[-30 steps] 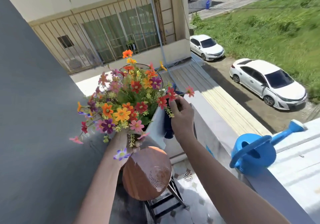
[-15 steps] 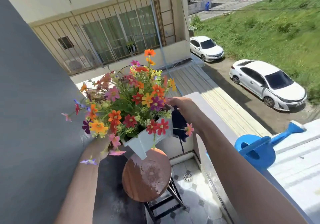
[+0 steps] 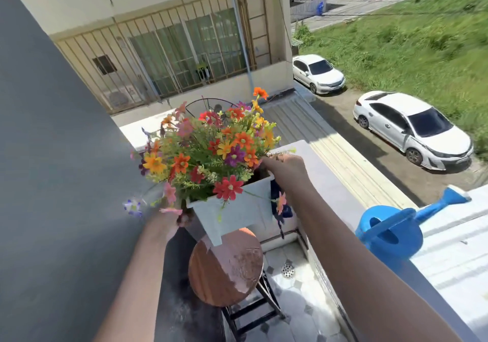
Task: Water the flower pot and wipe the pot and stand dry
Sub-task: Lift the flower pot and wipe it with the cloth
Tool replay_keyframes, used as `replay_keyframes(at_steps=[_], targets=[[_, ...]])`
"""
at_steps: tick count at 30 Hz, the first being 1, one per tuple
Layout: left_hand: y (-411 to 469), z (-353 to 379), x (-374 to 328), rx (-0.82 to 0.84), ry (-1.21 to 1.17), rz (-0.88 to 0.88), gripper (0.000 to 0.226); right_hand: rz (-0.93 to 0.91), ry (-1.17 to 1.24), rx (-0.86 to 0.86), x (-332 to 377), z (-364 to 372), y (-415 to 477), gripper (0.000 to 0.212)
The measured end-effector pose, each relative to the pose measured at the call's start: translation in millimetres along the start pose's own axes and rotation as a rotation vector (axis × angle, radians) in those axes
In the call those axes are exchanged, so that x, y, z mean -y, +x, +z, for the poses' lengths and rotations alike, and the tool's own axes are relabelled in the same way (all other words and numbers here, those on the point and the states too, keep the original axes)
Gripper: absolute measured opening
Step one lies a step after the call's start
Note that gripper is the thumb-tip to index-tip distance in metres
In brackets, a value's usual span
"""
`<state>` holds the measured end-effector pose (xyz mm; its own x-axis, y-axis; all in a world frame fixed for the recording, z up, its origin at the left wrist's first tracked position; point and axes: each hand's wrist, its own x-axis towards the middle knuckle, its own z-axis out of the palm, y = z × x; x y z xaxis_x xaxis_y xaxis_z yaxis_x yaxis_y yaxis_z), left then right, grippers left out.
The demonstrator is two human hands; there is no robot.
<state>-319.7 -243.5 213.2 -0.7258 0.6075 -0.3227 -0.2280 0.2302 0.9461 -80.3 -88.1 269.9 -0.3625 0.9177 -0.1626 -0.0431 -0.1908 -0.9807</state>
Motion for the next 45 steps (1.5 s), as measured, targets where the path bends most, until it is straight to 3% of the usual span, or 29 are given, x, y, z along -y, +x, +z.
replay_keyframes(at_steps=[1,5,8,11,13,15,19,22,27,30,36,40,45], targets=[[-16.7,16.5,-13.5,0.032,0.084,0.036,0.036,0.001,0.035,-0.064,-3.5,3.8,-1.1,0.053],[-34.4,44.9,-41.8,-0.109,0.202,0.143,0.038,-0.007,0.113,-0.240,-23.4,13.0,-0.1,0.040],[-44.7,56.8,-37.3,-0.170,0.327,0.115,0.027,-0.003,0.140,-0.363,-31.0,16.1,2.6,0.037],[-55.9,86.0,-15.8,-0.092,0.446,0.036,0.015,0.012,0.172,-0.425,-32.8,19.1,4.2,0.031],[-60.8,106.9,-0.9,-0.004,0.476,0.020,0.030,-0.005,0.159,-0.440,-32.7,22.2,1.3,0.036],[-74.4,125.1,0.0,0.056,0.445,0.047,0.031,-0.029,0.110,-0.451,-33.4,26.8,-5.5,0.041],[-77.5,135.8,-5.3,-0.005,0.377,0.090,0.038,-0.038,0.119,-0.410,-38.7,34.0,-23.4,0.023],[-74.1,129.4,-6.6,-0.047,0.428,0.053,0.062,-0.074,0.143,-0.400,-39.0,36.2,-32.4,0.024],[-80.7,118.4,-17.9,0.058,0.287,-0.018,0.033,-0.240,0.059,-0.208,-39.3,36.4,-35.2,0.030],[-86.6,108.5,-30.2,0.157,0.158,-0.033,0.035,-0.248,-0.028,-0.026,-41.9,25.0,-23.7,0.048],[-93.6,103.0,-36.6,0.206,0.131,-0.037,0.027,-0.310,-0.106,-0.140,-31.7,9.5,20.8,0.044],[-88.7,108.0,-33.8,0.153,0.115,-0.098,0.027,-0.217,-0.090,-0.229,-27.5,16.7,35.2,0.018],[-85.1,111.4,-34.1,0.140,0.062,-0.076,0.036,-0.290,-0.057,-0.149,-26.3,32.7,-10.7,0.020]])
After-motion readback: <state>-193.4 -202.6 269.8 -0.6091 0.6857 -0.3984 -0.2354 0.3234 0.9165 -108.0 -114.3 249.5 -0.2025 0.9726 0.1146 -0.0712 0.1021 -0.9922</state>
